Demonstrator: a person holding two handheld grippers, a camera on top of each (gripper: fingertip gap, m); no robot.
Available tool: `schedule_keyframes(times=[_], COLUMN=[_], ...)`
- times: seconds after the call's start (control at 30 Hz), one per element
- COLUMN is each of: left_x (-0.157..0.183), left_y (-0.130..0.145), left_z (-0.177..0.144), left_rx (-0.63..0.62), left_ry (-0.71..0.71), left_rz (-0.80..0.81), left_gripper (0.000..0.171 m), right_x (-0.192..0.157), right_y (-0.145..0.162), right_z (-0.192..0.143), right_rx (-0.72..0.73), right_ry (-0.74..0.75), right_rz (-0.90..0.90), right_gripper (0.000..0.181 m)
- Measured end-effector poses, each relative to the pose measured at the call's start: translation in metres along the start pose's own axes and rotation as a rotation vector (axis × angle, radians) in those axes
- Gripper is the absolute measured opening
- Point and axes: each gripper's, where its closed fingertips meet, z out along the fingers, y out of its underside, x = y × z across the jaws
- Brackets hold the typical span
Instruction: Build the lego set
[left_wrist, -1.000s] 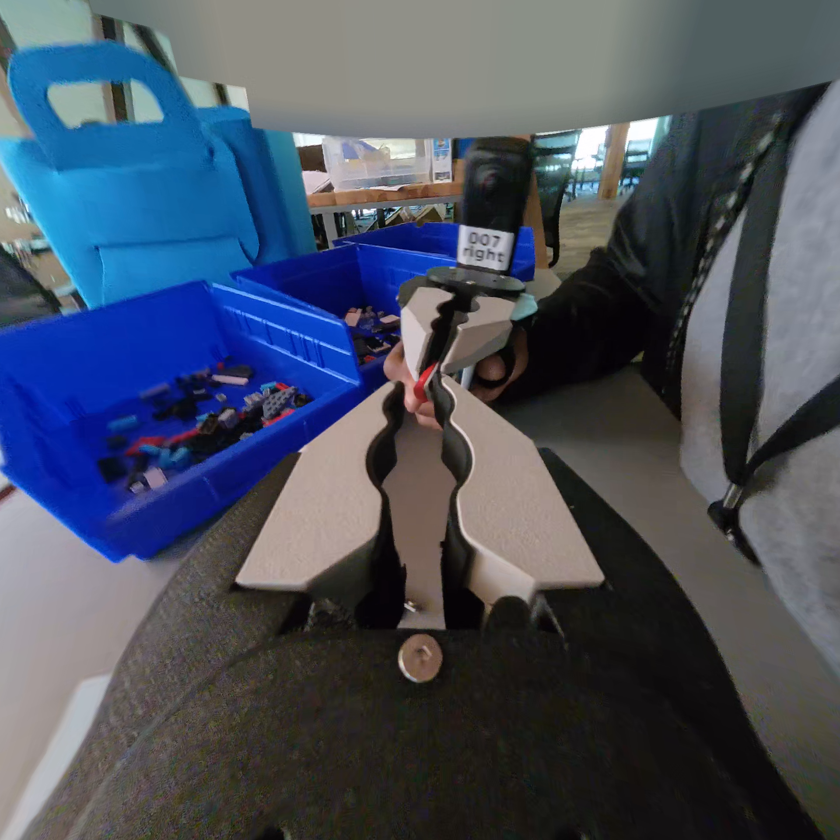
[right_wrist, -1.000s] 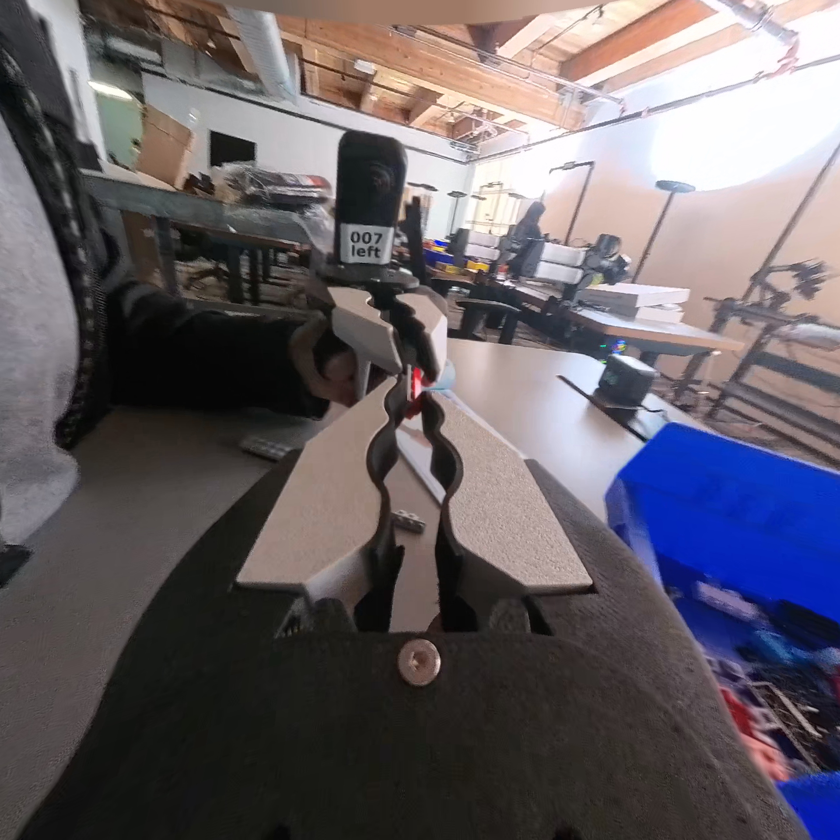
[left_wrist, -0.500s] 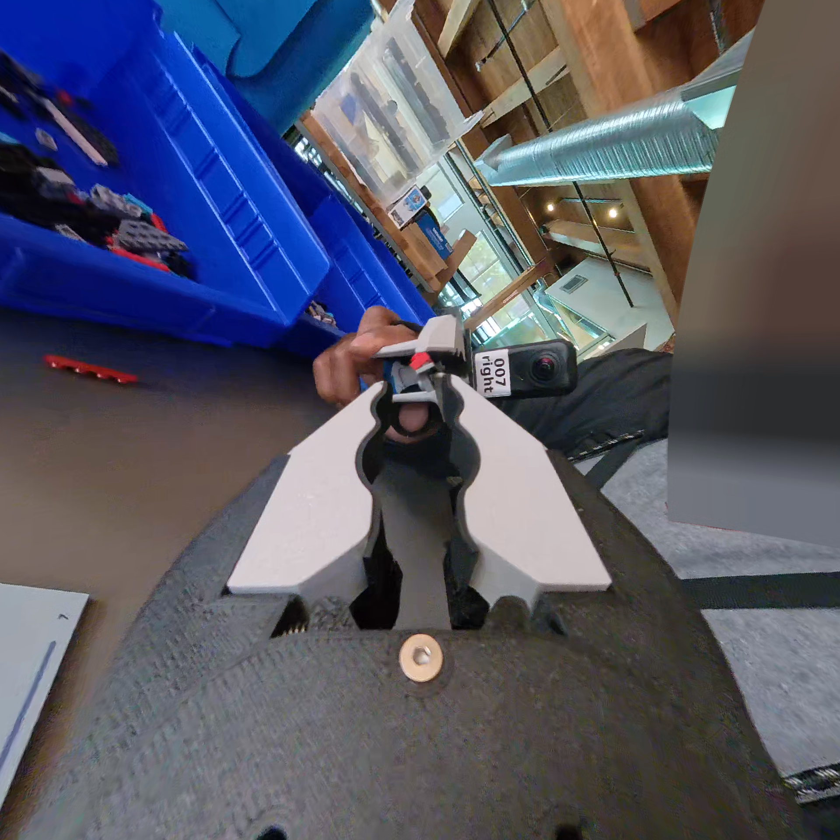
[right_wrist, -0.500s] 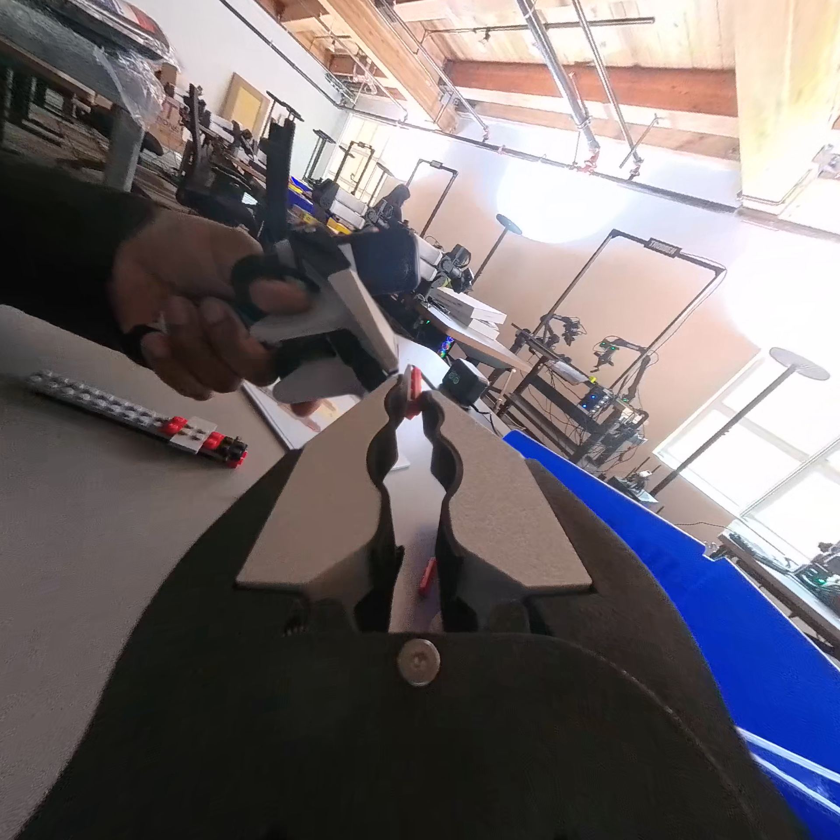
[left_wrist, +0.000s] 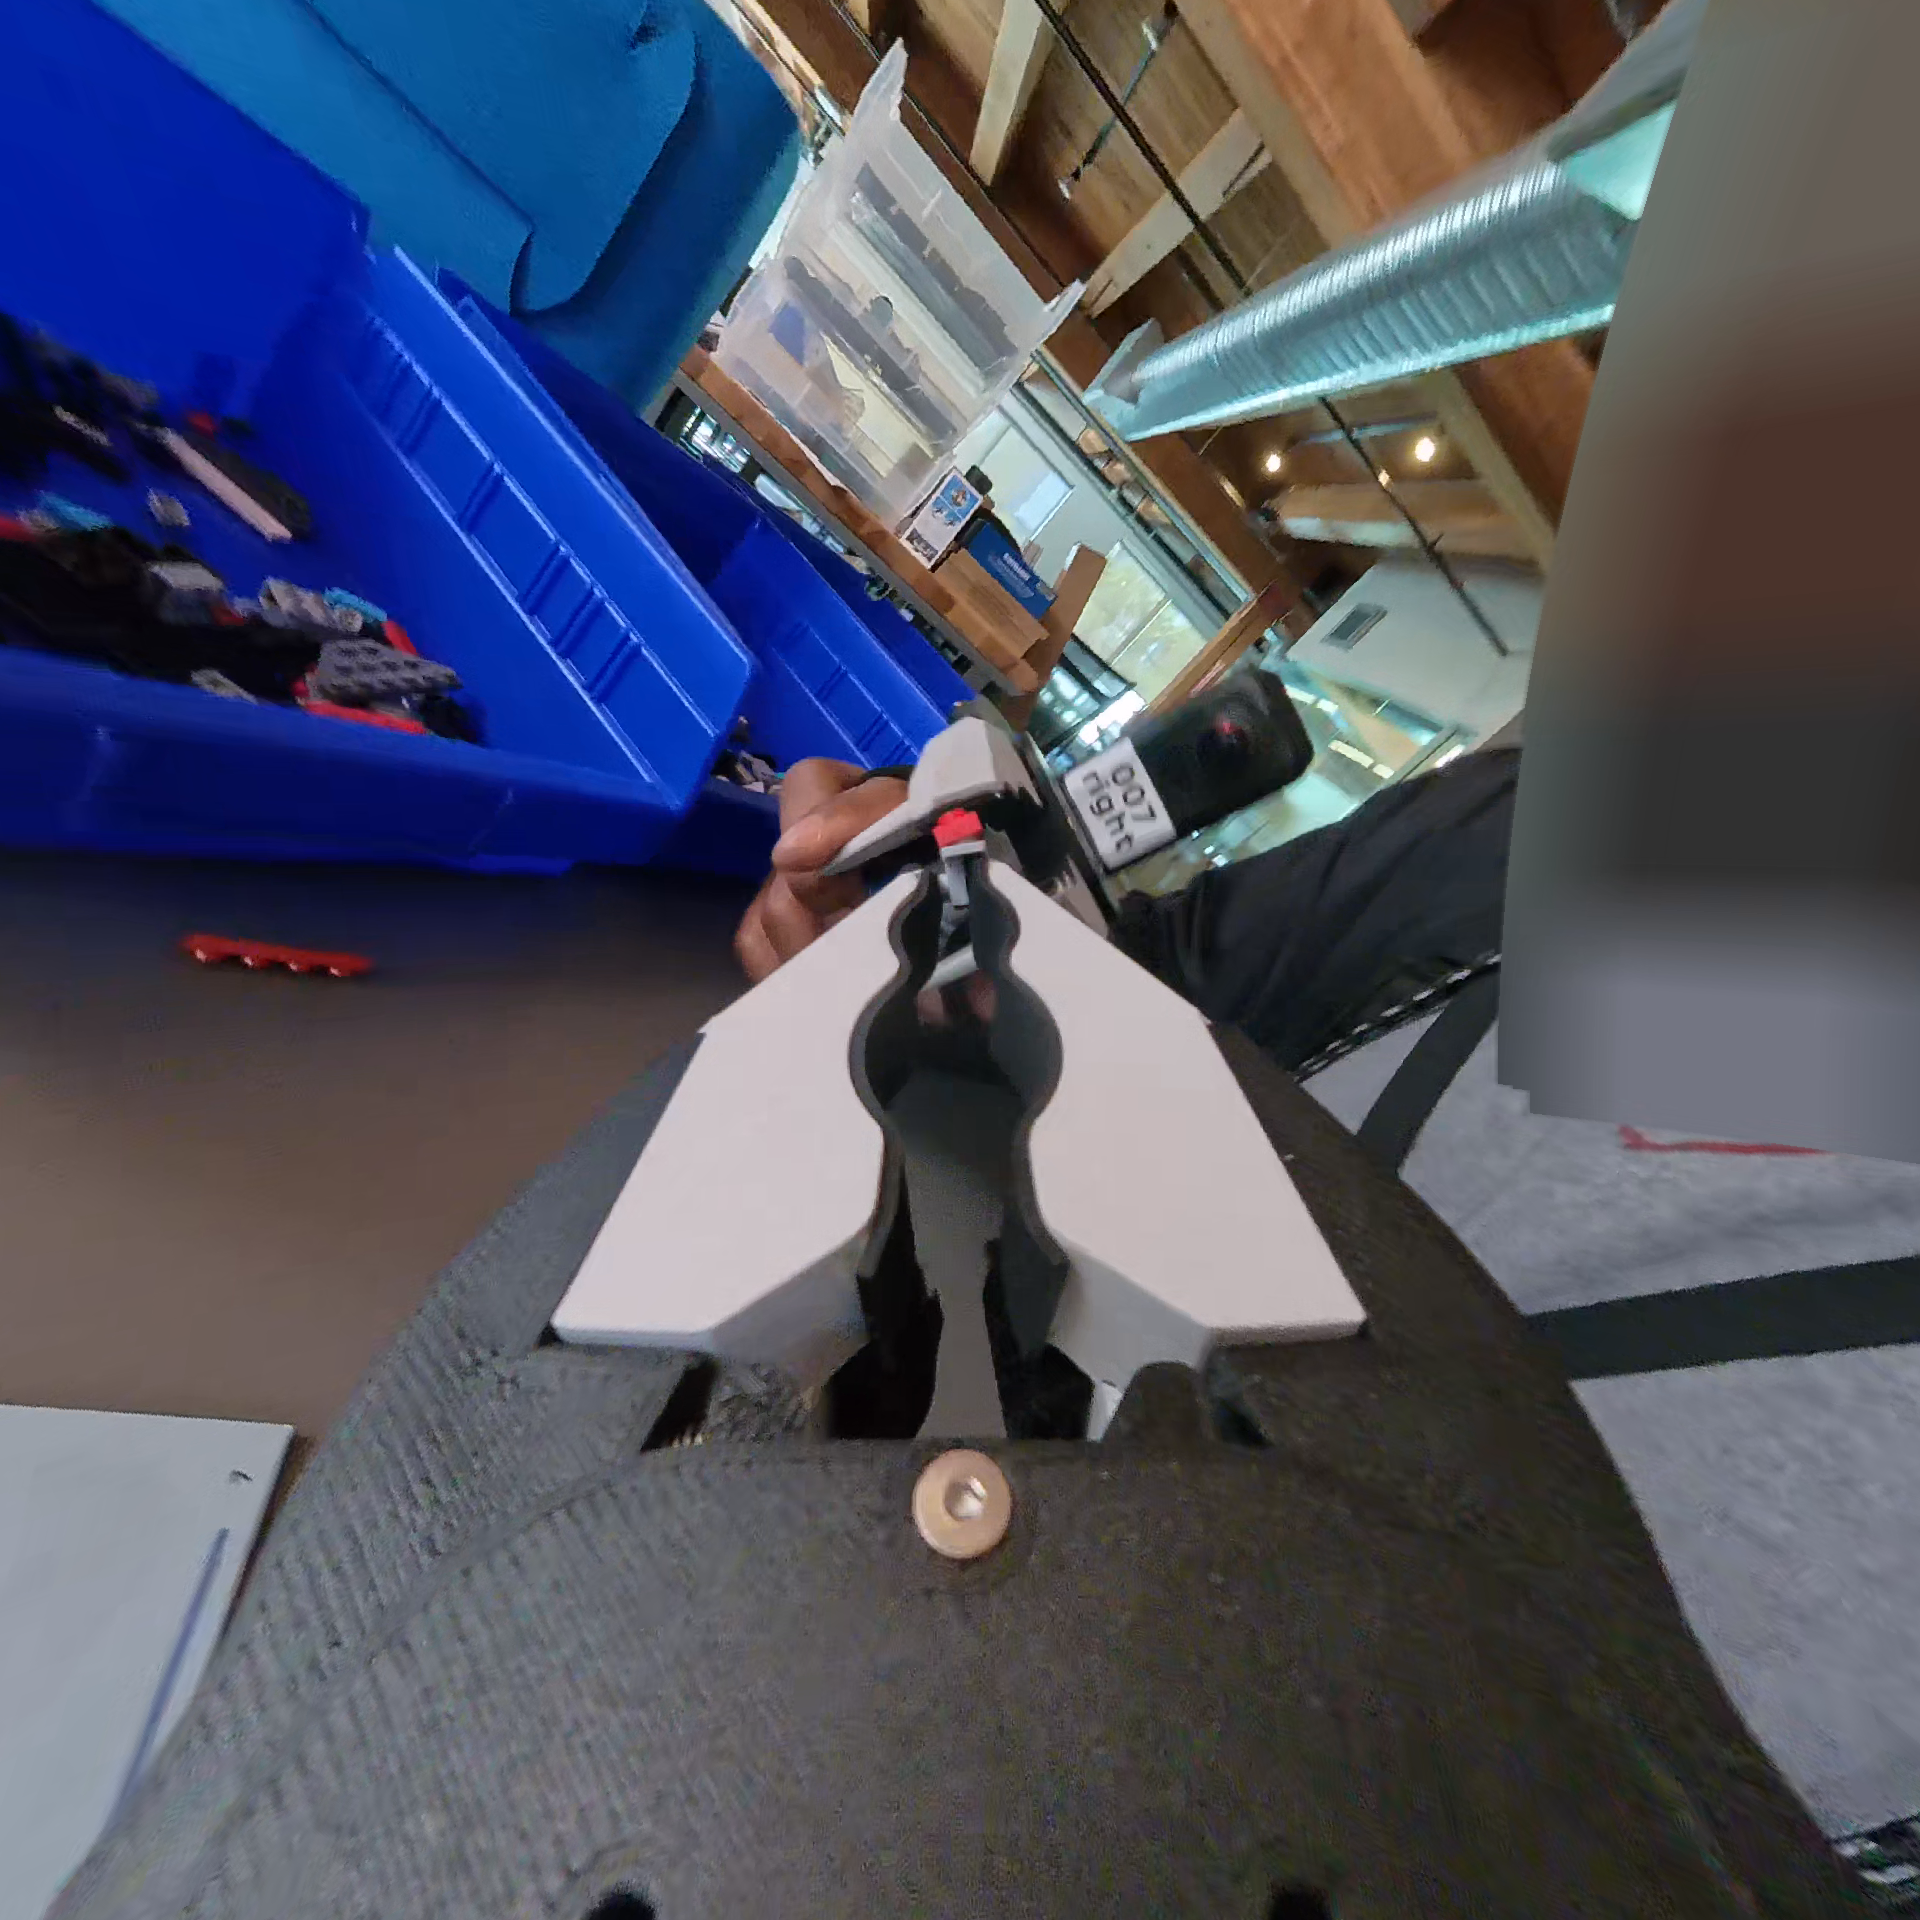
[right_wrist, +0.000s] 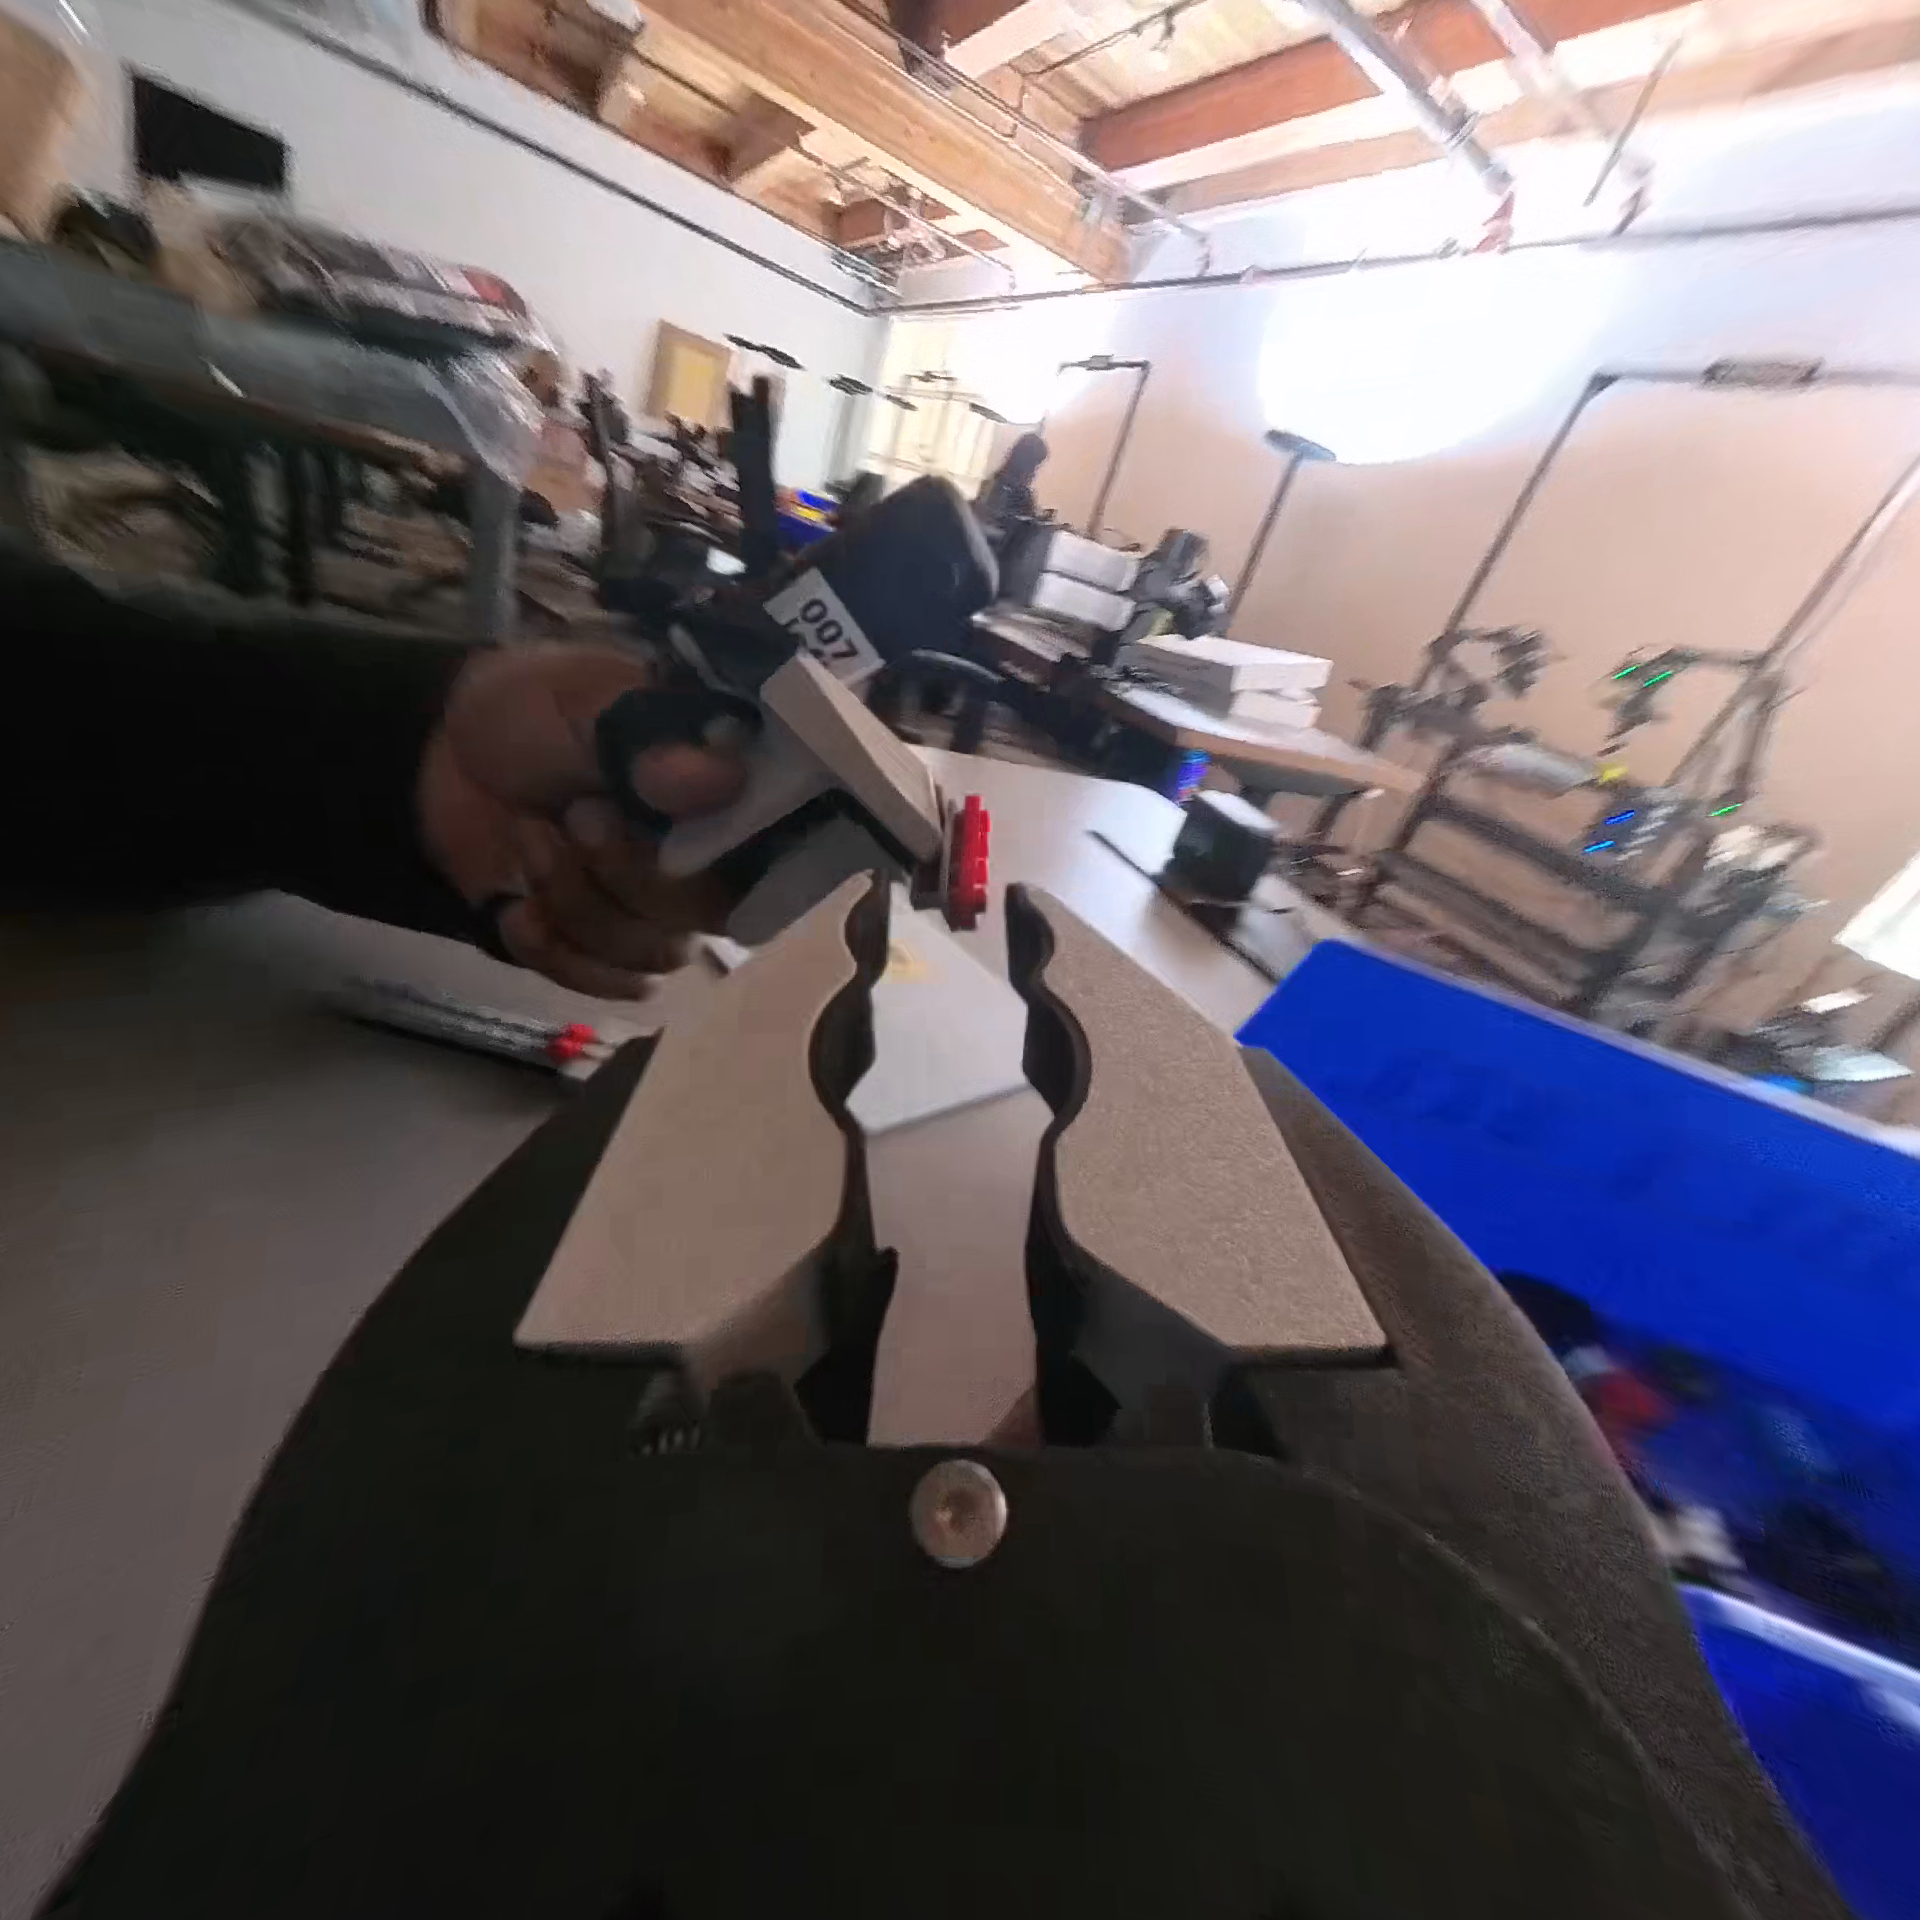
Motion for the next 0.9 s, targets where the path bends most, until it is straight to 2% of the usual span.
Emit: schedule_keyframes(times=[0.13, 0.23, 0.4, 0.6, 0.9], left_x=[0.003, -0.001, 0.001, 0.000, 0.002], left_y=[0.006, 0.014, 0.017, 0.021, 0.020], left_z=[-0.002, -0.003, -0.002, -0.001, -0.002], left_rx=[-0.075, -0.143, -0.160, -0.183, -0.172], left_ry=[-0.040, -0.087, -0.086, -0.084, -0.065], left_rz=[0.190, 0.299, 0.336, 0.348, 0.331], left_gripper=[0.004, 0.004, 0.004, 0.004, 0.004], right_x=[-0.004, -0.008, -0.008, -0.014, -0.012], right_y=[-0.003, -0.001, -0.001, 0.005, 0.001], right_z=[0.000, -0.001, -0.002, -0.001, 0.001], right_rx=[0.019, 0.004, 0.012, -0.031, 0.012], right_ry=[-0.157, -0.240, -0.304, -0.361, -0.391], right_rz=[0.349, 0.488, 0.630, 0.709, 0.842], right_gripper=[0.030, 0.027, 0.013, 0.013, 0.009])
